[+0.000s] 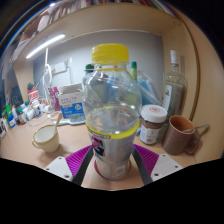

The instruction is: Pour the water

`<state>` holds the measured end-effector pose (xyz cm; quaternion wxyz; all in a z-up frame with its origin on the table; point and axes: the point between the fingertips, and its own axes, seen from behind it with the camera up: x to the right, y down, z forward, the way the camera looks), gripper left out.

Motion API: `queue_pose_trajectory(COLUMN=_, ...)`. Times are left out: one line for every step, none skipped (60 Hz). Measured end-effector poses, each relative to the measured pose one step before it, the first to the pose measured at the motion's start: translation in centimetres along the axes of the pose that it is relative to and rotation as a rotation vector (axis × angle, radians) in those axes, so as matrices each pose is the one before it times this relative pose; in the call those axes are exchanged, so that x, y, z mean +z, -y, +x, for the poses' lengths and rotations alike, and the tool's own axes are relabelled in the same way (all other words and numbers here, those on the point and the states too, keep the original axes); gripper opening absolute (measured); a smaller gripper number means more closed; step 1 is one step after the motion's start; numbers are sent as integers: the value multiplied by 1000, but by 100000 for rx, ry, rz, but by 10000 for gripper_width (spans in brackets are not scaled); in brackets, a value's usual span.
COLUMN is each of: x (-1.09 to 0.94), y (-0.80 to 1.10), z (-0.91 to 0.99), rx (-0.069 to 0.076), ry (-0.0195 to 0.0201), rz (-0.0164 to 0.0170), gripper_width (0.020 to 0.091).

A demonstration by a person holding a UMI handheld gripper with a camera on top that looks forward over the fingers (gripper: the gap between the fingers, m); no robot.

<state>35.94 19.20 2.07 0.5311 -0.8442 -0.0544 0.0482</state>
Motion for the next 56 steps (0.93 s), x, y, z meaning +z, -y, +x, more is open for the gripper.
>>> queue_pose_trajectory(x=-317, y=-214, z=112, rx=902, ry=-429, rz=-525, gripper_width=844)
queue_pose_trajectory(x=-372, y=-102, z=120, rx=595, ry=-505, rz=-149, gripper_width=842)
queue_pose_trajectory(x=-394, y=-52, z=132, rx=397, ry=-614, rz=141, gripper_width=841)
queue_pose_trajectory(x=-435, y=-16, z=172, rx=298, ry=-799, rz=242, gripper_width=842)
queue_pose_trajectory(x=-440, y=79, z=164, rx=362, ry=-1110, rz=240, gripper_width=841)
queue_pose_trajectory(x=-517, y=-27, z=176, rx=162, ry=-862, rz=356, gripper_width=842)
queue_pose_trajectory(x=-429, y=23, z=189, rx=141, ry=-972, rz=226, gripper_width=843)
queue_pose_trajectory(x=-515, y=-85, z=109, rx=169, ry=-562, rz=18, gripper_width=843)
queue_pose_trajectory(x=-508, y=-57, z=105, rx=102, ry=-581, rz=-63, gripper_width=846)
queue_pose_trajectory(x=-535, y=-61, z=117, rx=197, ry=-628, rz=-78, gripper_width=845)
queue_pose_trajectory(x=-534, y=-56, z=122, rx=329, ry=-610, rz=-167, gripper_width=845)
queue_pose_trajectory(x=-574, y=-68, z=74, rx=401, ry=-543, rz=-236, gripper_width=846)
queue_pose_trajectory(x=-630, y=-56, z=36, rx=404, ry=-480, rz=-148, gripper_width=846)
queue_pose_trajectory(x=-603, y=25, z=41, rx=351, ry=-527, rz=-97, gripper_width=843)
queue_pose_trajectory(x=-701, y=-28, z=2, rx=545, ry=-416, rz=-63, gripper_width=843)
queue_pose_trajectory(x=-787, y=-39, z=4, rx=554, ry=-463, rz=-260, gripper_width=842)
queue_pose_trajectory(x=-779, y=-20, z=-8, rx=505, ry=-418, rz=-171, gripper_width=842)
queue_pose_trajectory(x=-815, y=28, z=-1, rx=380, ry=-454, rz=-77, gripper_width=843)
queue_pose_trajectory(x=-895, y=86, z=-18, rx=365, ry=-506, rz=46, gripper_width=844)
queue_pose_trajectory(x=-938, y=110, z=-30, rx=409, ry=-512, rz=134, gripper_width=843)
queue_pose_trajectory(x=-970, y=150, z=-40, rx=495, ry=-454, rz=263, gripper_width=840)
queue_pose_trajectory(x=-1001, y=185, z=-150, rx=559, ry=-475, rz=302, gripper_width=841)
queue_pose_trajectory(x=-1068, y=198, z=-104, rx=562, ry=-300, rz=384, gripper_width=841)
queue_pose_trajectory(x=-1139, y=198, z=-160, rx=524, ry=-281, rz=288, gripper_width=840)
queue_pose_trajectory(x=-1130, y=172, z=-159, rx=495, ry=-150, rz=227, gripper_width=840)
queue_pose_trajectory(x=-1111, y=157, z=-185, rx=477, ry=-158, rz=173, gripper_width=841)
queue_pose_trajectory(x=-1126, y=123, z=-201, rx=508, ry=-225, rz=20, gripper_width=839)
queue_pose_trajectory(x=-1130, y=90, z=-160, rx=342, ry=-318, rz=-31, gripper_width=840)
queue_pose_trajectory(x=-1151, y=143, z=-103, rx=213, ry=-514, rz=192, gripper_width=840)
queue_pose_trajectory(x=-1032, y=176, z=-62, rx=105, ry=-870, rz=639, gripper_width=841)
queue_pose_trajectory(x=-1146, y=147, z=11, rx=90, ry=-1063, rz=585, gripper_width=839)
queue_pose_trajectory(x=-1121, y=115, z=99, rx=112, ry=-1273, rz=438, gripper_width=841)
queue_pose_trajectory(x=-1079, y=82, z=127, rx=137, ry=-1435, rz=319, gripper_width=840)
queue_pose_trajectory(x=-1057, y=-23, z=115, rx=171, ry=-1401, rz=102, gripper_width=843)
queue_pose_trajectory(x=-1006, y=-20, z=62, rx=139, ry=-1117, rz=-55, gripper_width=842)
queue_pose_trajectory(x=-967, y=-98, z=-41, rx=259, ry=-723, rz=-181, gripper_width=842)
queue_pose_trajectory(x=-831, y=-86, z=-23, rx=298, ry=-285, rz=-140, gripper_width=843)
queue_pose_trajectory(x=-918, y=-49, z=-188, rx=595, ry=-168, rz=-220, gripper_width=843)
queue_pose_trajectory(x=-934, y=-23, z=-168, rx=741, ry=-99, rz=-141, gripper_width=843)
queue_pose_trajectory(x=-830, y=-53, z=-83, rx=693, ry=-23, rz=109, gripper_width=843)
queue_pose_trajectory(x=-880, y=-13, z=-193, rx=761, ry=47, rz=-46, gripper_width=843)
queue_pose_trajectory(x=-830, y=-17, z=-212, rx=648, ry=149, rz=-76, gripper_width=843)
queue_pose_trajectory(x=-823, y=-5, z=-240, rx=422, ry=225, rz=-17, gripper_width=842)
queue_pose_trajectory(x=-803, y=21, z=-198, rx=213, ry=226, rz=88, gripper_width=842)
queue_pose_trajectory(x=-762, y=27, z=-190, rx=43, ry=126, rz=167, gripper_width=839)
queue_pose_trajectory(x=-573, y=-34, z=-182, rx=-79, ry=90, rz=315, gripper_width=843)
queue_pose_trajectory(x=-717, y=23, z=-124, rx=-253, ry=-46, rz=91, gripper_width=843)
queue_pose_trajectory(x=-653, y=38, z=-114, rx=-411, ry=-46, rz=64, gripper_width=842)
queue_pose_trajectory(x=-607, y=55, z=-115, rx=-497, ry=7, rz=23, gripper_width=843)
queue_pose_trajectory(x=-551, y=39, z=-119, rx=-512, ry=79, rz=-92, gripper_width=840)
queue_pose_trajectory(x=-505, y=43, z=-146, rx=-448, ry=105, rz=-110, gripper_width=840)
queue_pose_trajectory(x=-480, y=48, z=-136, rx=-345, ry=149, rz=-16, gripper_width=841)
queue_pose_trajectory(x=-430, y=86, z=-143, rx=-219, ry=216, rz=126, gripper_width=841)
queue_pose_trajectory(x=-379, y=114, z=-150, rx=-155, ry=258, rz=239, gripper_width=843)
queue_pose_trajectory(x=-373, y=125, z=-151, rx=-79, ry=375, rz=229, gripper_width=843)
queue_pose_trajectory(x=-332, y=126, z=-157, rx=-23, ry=434, rz=145, gripper_width=843)
